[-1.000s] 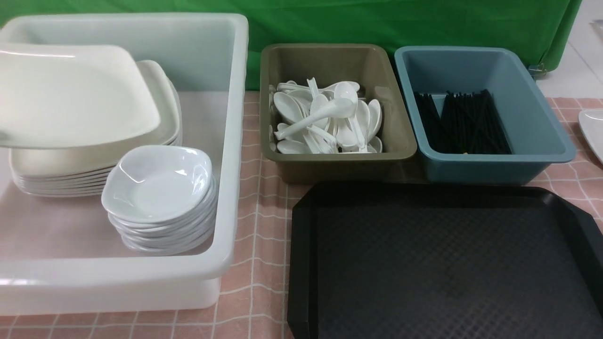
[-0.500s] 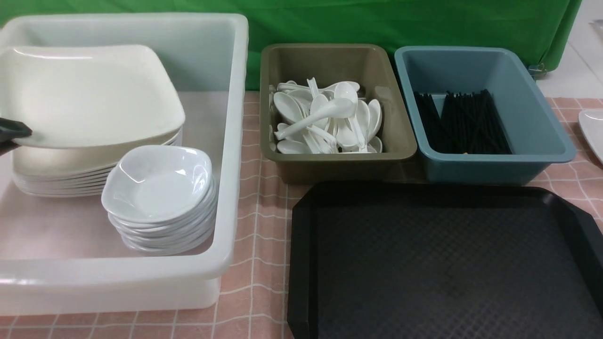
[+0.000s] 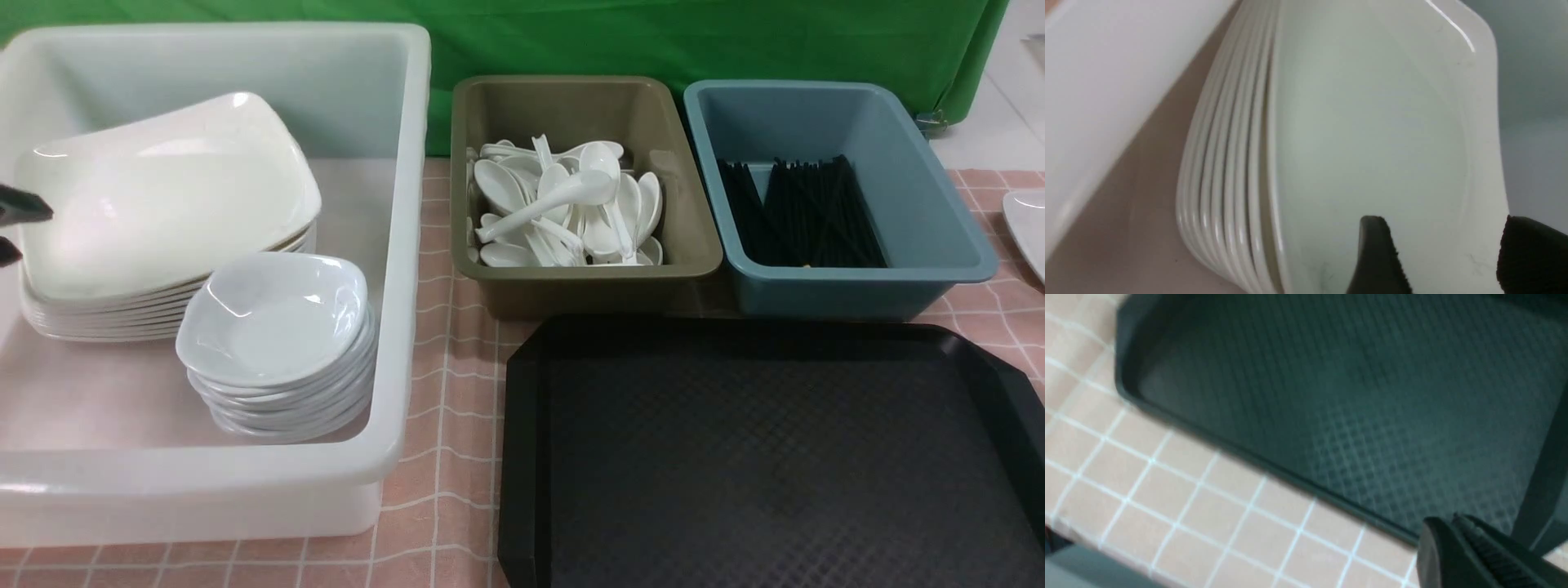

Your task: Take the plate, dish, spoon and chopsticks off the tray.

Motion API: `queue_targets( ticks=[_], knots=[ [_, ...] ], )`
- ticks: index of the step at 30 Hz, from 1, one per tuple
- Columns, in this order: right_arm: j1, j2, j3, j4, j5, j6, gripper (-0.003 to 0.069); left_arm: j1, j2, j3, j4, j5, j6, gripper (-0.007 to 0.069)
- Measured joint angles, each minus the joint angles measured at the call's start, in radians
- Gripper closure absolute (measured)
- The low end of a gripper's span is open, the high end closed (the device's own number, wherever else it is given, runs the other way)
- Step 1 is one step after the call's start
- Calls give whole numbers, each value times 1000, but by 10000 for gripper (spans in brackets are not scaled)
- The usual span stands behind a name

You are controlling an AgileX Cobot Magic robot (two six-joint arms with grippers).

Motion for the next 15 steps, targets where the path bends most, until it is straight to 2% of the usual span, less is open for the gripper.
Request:
queue_targets(
  ticks=[1,2,6,8,9,11,12,13,15],
  knots=[
    [0,0,0,0,3,-1,590,0,0,-2,8,0,-2,241],
    [0,0,0,1,19,-5,608,0,-22,-19,73,4,-22,225],
    [0,0,0,6,36,-18,627,0,-66,-66,283,70,-206,232],
    [0,0,-8,6,63,-49,628,-4,-89,-97,338,134,-285,312],
    [0,-1,-10,3,78,-54,628,-13,-100,-104,338,157,-301,340],
    [0,-9,-12,-1,108,-70,628,-66,-125,-126,315,205,-303,452],
    [0,-10,-12,-1,108,-71,628,-66,-128,-128,312,205,-303,463],
    [0,-26,-12,1,108,-69,628,-145,-143,-143,299,235,-274,540],
    [0,-76,-12,20,109,-63,628,-267,-158,-170,321,281,-243,605]
  ],
)
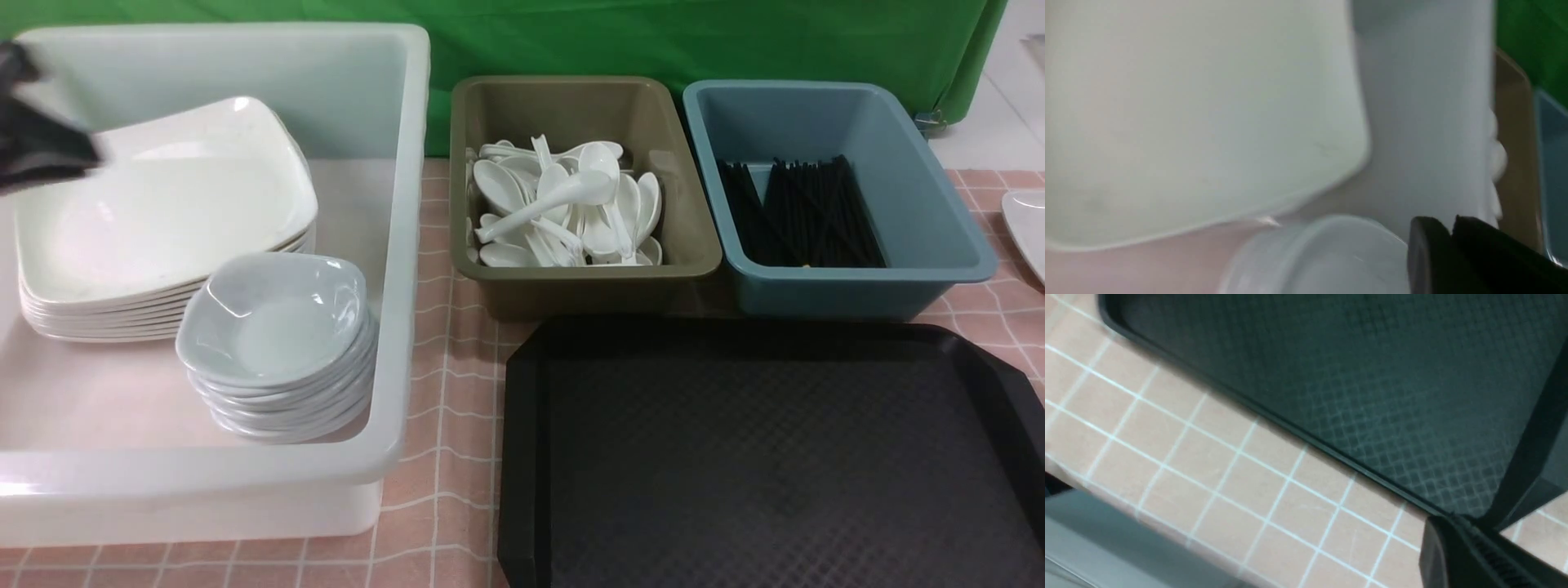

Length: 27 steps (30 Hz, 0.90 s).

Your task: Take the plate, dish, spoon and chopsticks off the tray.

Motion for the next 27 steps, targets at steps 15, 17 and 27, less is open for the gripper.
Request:
queue_targets(
  ticks=[15,17,27],
  knots=[
    [0,-402,330,31,-770,52,626,-416,-100,-109,355,123,-111,631],
    [0,-403,378,33,-891,52,626,-416,-109,-109,355,124,-112,629],
    [0,-403,432,33,-1089,52,609,-418,-119,-109,358,131,-120,628]
  ],
)
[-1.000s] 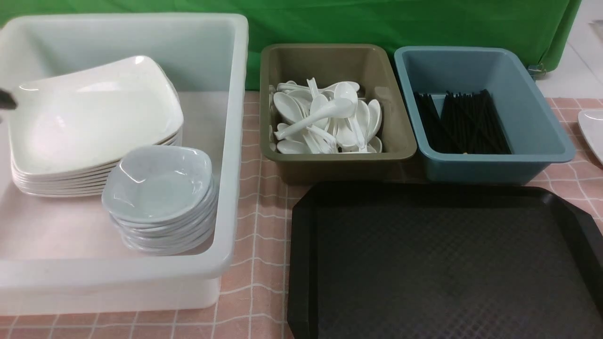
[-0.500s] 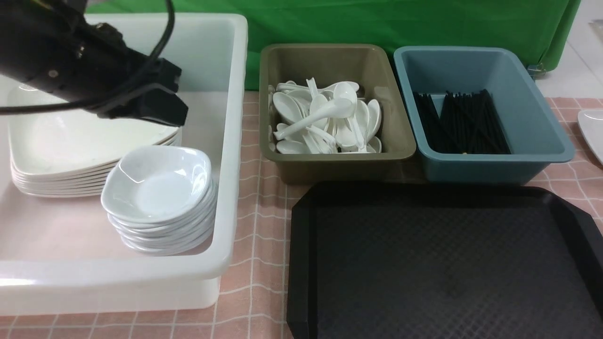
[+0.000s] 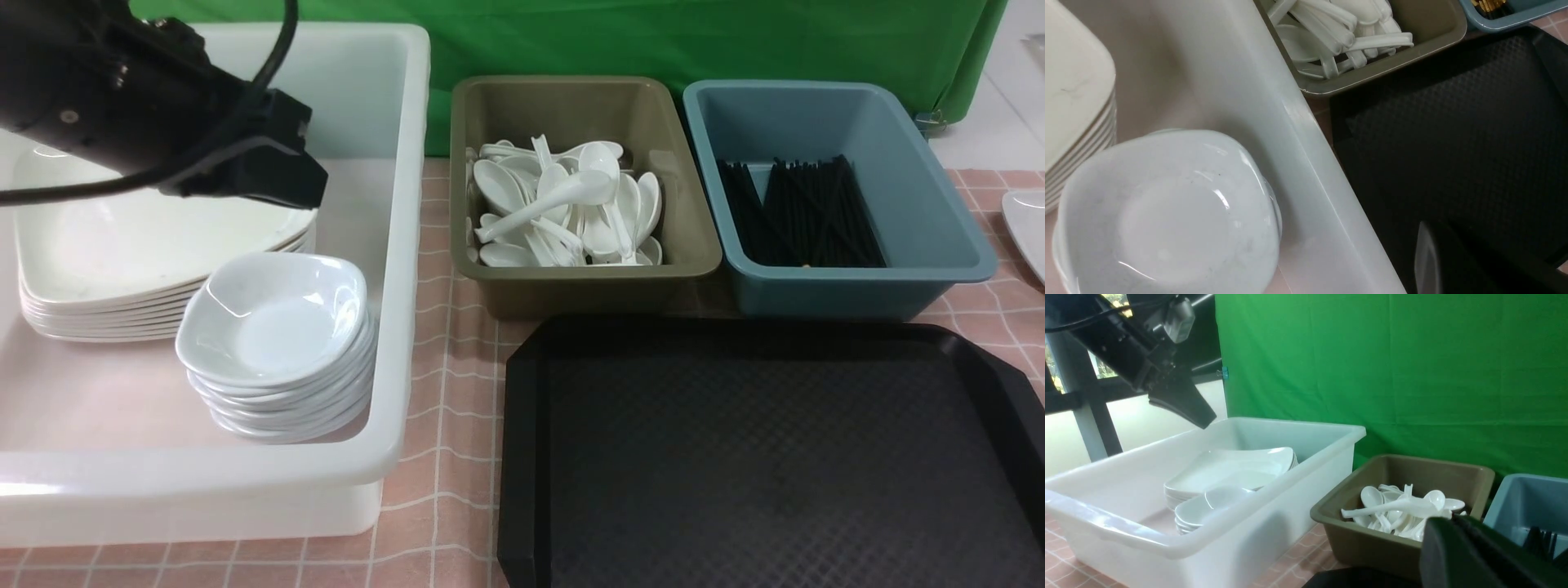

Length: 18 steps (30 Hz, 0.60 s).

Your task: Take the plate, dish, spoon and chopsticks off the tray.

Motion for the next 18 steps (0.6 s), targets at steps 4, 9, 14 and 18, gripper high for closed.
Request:
queue_targets(
  ticks=[4,9,14,18],
  knots=[
    [0,0,0,0,-1,0,605,-1,0,0,0,55,-1,628],
    [0,0,0,0,-1,0,595,-1,0,0,0,91,-2,628],
    [0,1,16,20,-3,0,580,-2,0,0,-1,130,-27,627],
    [0,9,70,79,-2,0,570,-2,0,0,-1,154,-36,627]
  ],
)
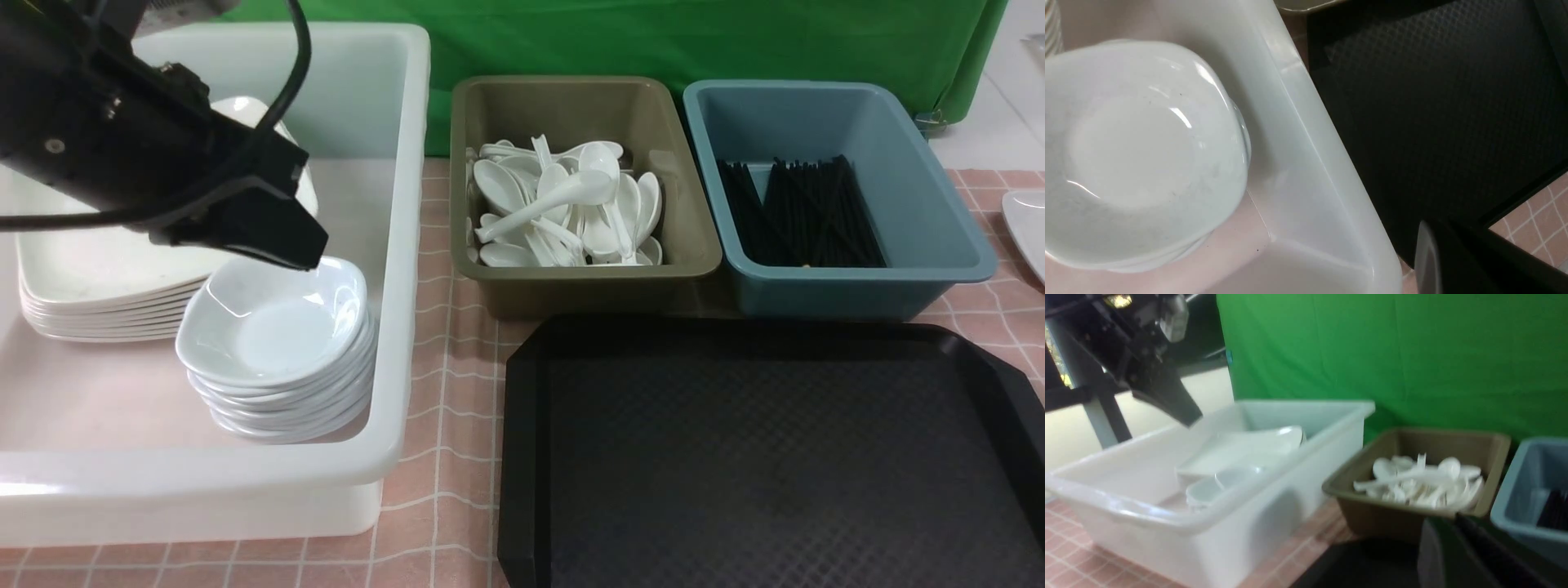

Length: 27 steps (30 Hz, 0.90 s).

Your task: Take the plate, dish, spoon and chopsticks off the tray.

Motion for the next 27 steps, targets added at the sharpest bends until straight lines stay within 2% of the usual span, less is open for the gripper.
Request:
queue_targets(
  ticks=[4,6,9,10,17,18,20,23,27],
  knots=[
    [-8,-11,40,13,47,0,560,0,0,0,0,2,-1,627],
    [-50,-27,61,17,95,0,557,0,0,0,1,11,-1,627],
    [-162,-50,102,18,115,0,551,0,-2,1,24,18,1,627],
    [-171,-51,104,18,115,0,551,0,-2,1,24,18,1,627],
    [-510,-86,223,18,114,0,536,1,-20,1,47,20,48,627],
    [-510,-86,223,18,114,0,536,1,-21,1,47,20,51,627],
    [-604,-87,268,18,112,0,534,1,-31,1,45,20,64,627],
    [-675,-97,273,18,103,0,533,1,-38,1,44,21,94,627],
    [-717,-117,271,18,130,0,523,1,-44,1,50,21,129,627]
  ],
)
